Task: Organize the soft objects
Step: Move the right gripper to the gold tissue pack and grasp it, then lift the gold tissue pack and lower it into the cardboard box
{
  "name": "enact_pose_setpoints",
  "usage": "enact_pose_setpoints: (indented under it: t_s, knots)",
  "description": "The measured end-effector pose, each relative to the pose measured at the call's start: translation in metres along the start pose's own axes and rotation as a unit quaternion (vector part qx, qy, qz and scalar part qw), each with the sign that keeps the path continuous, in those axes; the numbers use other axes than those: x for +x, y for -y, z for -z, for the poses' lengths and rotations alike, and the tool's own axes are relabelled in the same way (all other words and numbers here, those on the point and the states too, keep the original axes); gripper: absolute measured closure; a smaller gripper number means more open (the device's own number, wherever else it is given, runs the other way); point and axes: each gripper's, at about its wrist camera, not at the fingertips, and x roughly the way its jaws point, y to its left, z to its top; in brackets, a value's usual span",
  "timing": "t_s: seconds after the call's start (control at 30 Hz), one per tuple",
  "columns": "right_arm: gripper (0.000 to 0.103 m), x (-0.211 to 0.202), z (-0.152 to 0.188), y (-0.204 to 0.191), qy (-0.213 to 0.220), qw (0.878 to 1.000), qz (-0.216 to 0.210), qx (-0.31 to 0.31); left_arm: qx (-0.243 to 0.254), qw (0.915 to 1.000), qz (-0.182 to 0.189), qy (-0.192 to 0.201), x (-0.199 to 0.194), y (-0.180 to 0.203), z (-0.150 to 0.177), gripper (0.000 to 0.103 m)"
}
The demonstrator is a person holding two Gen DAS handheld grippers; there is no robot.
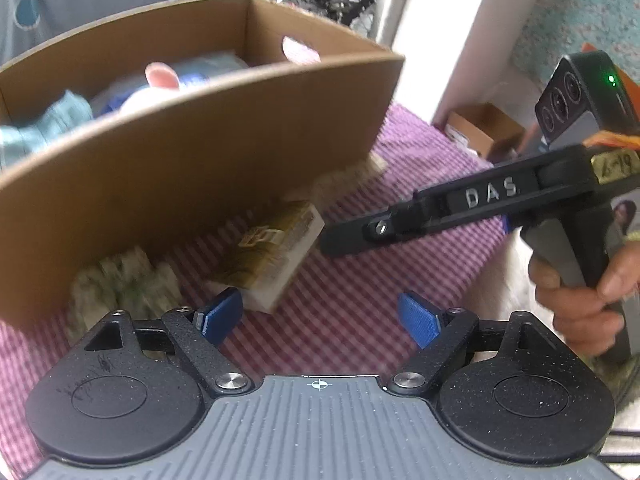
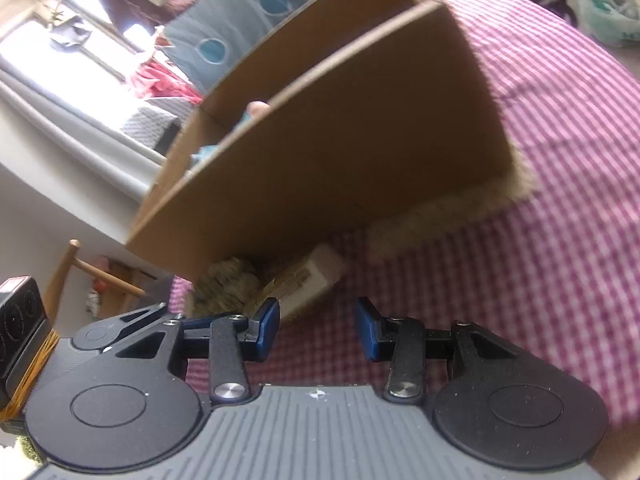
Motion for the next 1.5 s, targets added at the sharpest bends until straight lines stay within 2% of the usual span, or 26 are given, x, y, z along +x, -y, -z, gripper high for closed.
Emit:
enact_pose_setpoints:
  t_s: [0.1,0.27,0.4,0.57,0.8,0.9,1.03,1.17,1.27,1.4,1.5]
  knots:
    - [0.058,-0.009,0.003,0.006,0.000,1.000,0.004,0.016,-0.004,0.9999,0.006,-0.012,0.001,0.004,0.010,0.017]
    - [0.056,-0.015,-0.005,0.002,0.016,1.000,0.010,0.001,0.009,0.9997,-0.018,-0.013,0.003,0.008,0.018,0.018]
    - [0.056,0.005,-0.018,-0.009,0.006,0.999,0.023,-0.030,0.009,0.9992,-0.033,-0.020,0.018,0.005,0.017,0.026]
    - [0.056,0.036,-0.022,-0.010,-0.034,0.997,0.044,-0.057,0.014,0.9984,-0.050,-0.020,0.033,0.002,0.014,0.034]
    - [0.057,0.031,-0.018,-0.026,-0.037,0.995,0.058,-0.065,0.009,0.9974,-0.071,-0.001,0.036,0.001,0.012,0.042]
    - [0.057,0.010,-0.020,-0.047,-0.015,0.995,0.056,-0.077,0.006,0.9974,-0.070,0.015,0.022,0.003,0.006,0.042]
    - [0.057,-0.028,-0.031,-0.087,0.041,0.991,0.044,-0.121,0.028,0.9933,-0.088,0.069,-0.019,0.015,-0.007,0.041]
    - [0.057,-0.056,-0.056,-0.114,0.082,0.982,0.033,-0.165,0.056,0.9827,-0.118,0.131,-0.058,0.026,-0.030,0.041]
    - [0.057,-0.059,-0.089,-0.124,0.084,0.979,0.036,-0.182,0.065,0.9778,-0.123,0.157,-0.071,0.025,-0.056,0.041]
    - [0.057,-0.046,-0.138,-0.122,0.055,0.979,0.062,-0.185,0.069,0.9790,-0.114,0.154,-0.064,0.021,-0.098,0.041]
    - [0.057,-0.019,-0.174,-0.107,0.010,0.981,0.094,-0.170,0.049,0.9871,-0.087,0.126,-0.041,0.005,-0.126,0.041]
